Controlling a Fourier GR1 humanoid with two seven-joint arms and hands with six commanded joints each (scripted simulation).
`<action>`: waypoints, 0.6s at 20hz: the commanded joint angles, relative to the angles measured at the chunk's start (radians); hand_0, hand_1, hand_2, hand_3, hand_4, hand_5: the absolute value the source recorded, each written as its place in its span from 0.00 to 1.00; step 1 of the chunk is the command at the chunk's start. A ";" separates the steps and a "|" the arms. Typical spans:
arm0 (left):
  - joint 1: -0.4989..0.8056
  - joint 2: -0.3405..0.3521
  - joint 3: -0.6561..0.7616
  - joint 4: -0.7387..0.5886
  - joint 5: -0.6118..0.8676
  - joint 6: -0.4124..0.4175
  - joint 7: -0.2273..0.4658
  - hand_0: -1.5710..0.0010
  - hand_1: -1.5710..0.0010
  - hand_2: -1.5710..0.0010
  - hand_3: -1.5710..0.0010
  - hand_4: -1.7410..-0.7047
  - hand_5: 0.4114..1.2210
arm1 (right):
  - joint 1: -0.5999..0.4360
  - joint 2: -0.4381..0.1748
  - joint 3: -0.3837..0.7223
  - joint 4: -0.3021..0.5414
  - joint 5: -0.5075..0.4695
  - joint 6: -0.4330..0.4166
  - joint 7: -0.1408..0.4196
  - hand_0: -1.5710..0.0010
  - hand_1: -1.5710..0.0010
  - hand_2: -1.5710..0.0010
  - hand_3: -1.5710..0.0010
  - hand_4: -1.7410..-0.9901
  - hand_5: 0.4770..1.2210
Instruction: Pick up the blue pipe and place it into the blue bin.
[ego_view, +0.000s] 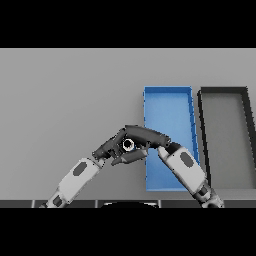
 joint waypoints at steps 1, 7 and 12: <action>-0.002 0.004 -0.010 -0.006 -0.007 0.009 0.005 0.06 0.07 0.06 0.65 0.01 0.99 | 0.005 0.003 0.005 -0.013 0.011 0.004 -0.010 0.06 0.06 0.06 0.08 0.37 0.82; -0.022 0.047 -0.039 -0.007 -0.026 0.002 0.008 0.22 0.36 0.35 0.73 0.29 1.00 | 0.018 0.037 -0.010 -0.014 -0.002 0.036 0.019 0.02 0.02 0.02 0.02 0.35 0.95; -0.033 0.063 -0.033 0.002 -0.053 -0.079 0.014 0.74 0.79 0.79 0.91 0.67 0.87 | 0.051 0.068 -0.027 -0.054 0.007 0.059 0.045 0.01 0.01 0.01 0.01 0.34 0.98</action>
